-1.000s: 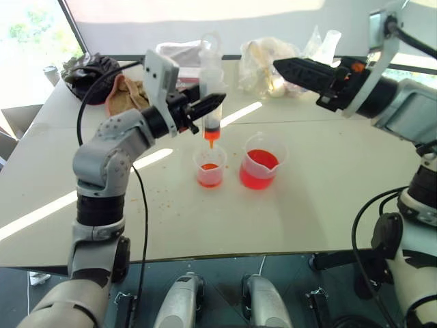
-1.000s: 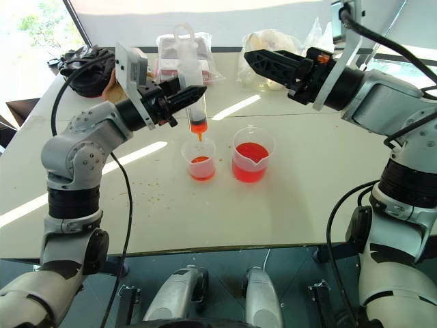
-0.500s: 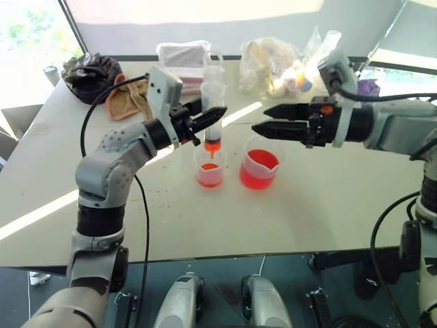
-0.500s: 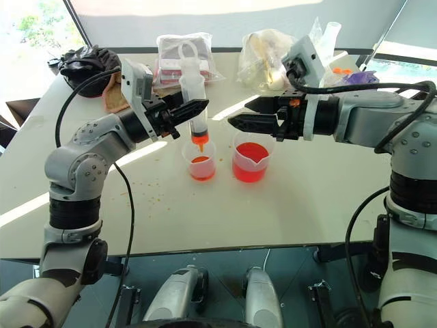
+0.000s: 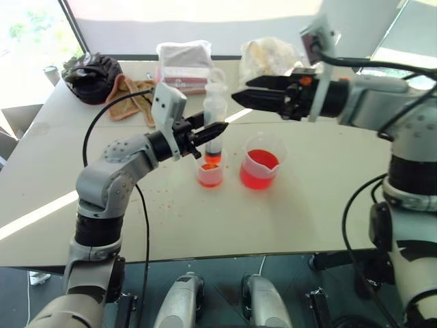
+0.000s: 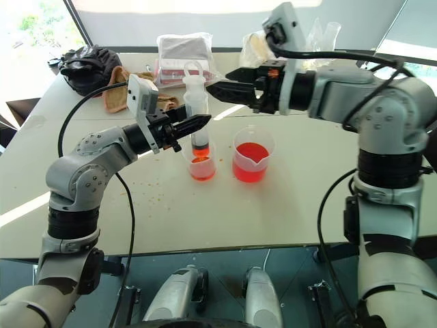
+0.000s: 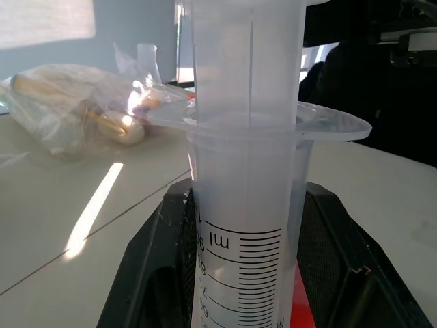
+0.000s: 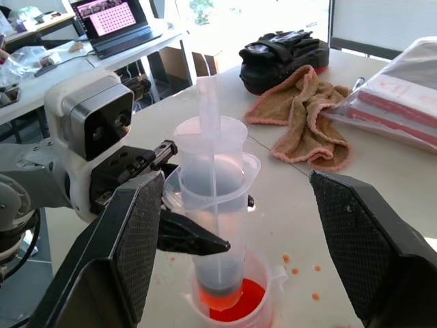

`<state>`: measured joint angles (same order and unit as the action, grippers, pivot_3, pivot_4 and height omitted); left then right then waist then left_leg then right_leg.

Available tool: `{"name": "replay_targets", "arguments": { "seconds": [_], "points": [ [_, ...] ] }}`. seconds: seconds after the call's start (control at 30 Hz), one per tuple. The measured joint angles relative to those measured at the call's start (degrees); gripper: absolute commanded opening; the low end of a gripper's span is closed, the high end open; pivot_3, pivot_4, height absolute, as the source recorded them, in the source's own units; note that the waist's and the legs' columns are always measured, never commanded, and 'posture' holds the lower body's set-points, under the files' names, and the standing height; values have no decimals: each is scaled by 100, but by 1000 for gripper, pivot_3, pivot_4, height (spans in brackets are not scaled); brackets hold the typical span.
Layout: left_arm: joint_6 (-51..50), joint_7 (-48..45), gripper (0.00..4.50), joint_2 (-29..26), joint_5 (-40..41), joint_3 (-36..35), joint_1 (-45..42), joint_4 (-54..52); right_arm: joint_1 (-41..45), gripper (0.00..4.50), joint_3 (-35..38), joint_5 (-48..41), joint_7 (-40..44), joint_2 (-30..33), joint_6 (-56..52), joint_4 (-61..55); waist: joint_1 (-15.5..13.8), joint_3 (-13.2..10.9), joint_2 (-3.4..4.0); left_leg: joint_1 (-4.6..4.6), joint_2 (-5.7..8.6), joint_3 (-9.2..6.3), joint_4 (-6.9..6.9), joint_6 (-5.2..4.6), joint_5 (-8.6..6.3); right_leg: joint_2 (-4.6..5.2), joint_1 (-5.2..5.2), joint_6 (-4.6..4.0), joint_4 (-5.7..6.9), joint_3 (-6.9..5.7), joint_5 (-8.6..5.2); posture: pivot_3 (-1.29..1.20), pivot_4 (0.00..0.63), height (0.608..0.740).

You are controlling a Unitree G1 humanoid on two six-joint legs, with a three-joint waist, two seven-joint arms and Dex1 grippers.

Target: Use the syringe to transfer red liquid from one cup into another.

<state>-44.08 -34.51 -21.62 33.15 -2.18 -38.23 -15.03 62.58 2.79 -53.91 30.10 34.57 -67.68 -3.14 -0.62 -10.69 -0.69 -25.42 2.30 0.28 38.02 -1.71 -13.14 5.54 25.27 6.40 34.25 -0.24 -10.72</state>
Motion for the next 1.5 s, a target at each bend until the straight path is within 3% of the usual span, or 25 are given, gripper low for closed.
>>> {"name": "replay_targets", "arguments": {
  "seconds": [0.4, 0.5, 0.63, 0.67, 1.5],
  "points": [
    [-49, 153, 1484, -82, 4, 59, 48, -166, 390, 3531, -152, 580, 203, -699, 310, 568, 4, 0, 1, -1, 2, 0, -4, 1, 0, -5, 4, 14, 1, -1, 8, 0, 150, 740],
    [-47, 202, 1484, -92, -2, 62, 93, -167, 404, 2311, -186, 682, 283, -782, 311, 632, 8, 0, 1, -2, 2, 0, -4, 1, 0, -6, 5, 15, 1, -1, 8, 0, 150, 740],
    [-44, 228, 1484, -98, -12, 66, 98, -158, 497, 257, -188, 774, 384, -884, 324, 692, 10, -1, 2, -1, 2, 0, -5, 1, 0, -7, 6, 16, 2, -2, 9, 0, 150, 740],
    [-37, 232, 1484, -101, -12, 65, 98, -159, 510, 10, -192, 794, 409, -887, 324, 692, 10, -1, 2, -1, 2, 0, -5, 1, 0, -7, 5, 16, 1, -2, 9, 0, 150, 740],
    [303, 85, 1484, -41, -197, 224, -144, 365, 498, 10, -295, 1263, 562, -949, 71, 434, 19, -1, 2, -1, 2, 0, -6, 2, -1, -7, 7, 16, 2, -2, 9, 0, 150, 740]
  ]
}}
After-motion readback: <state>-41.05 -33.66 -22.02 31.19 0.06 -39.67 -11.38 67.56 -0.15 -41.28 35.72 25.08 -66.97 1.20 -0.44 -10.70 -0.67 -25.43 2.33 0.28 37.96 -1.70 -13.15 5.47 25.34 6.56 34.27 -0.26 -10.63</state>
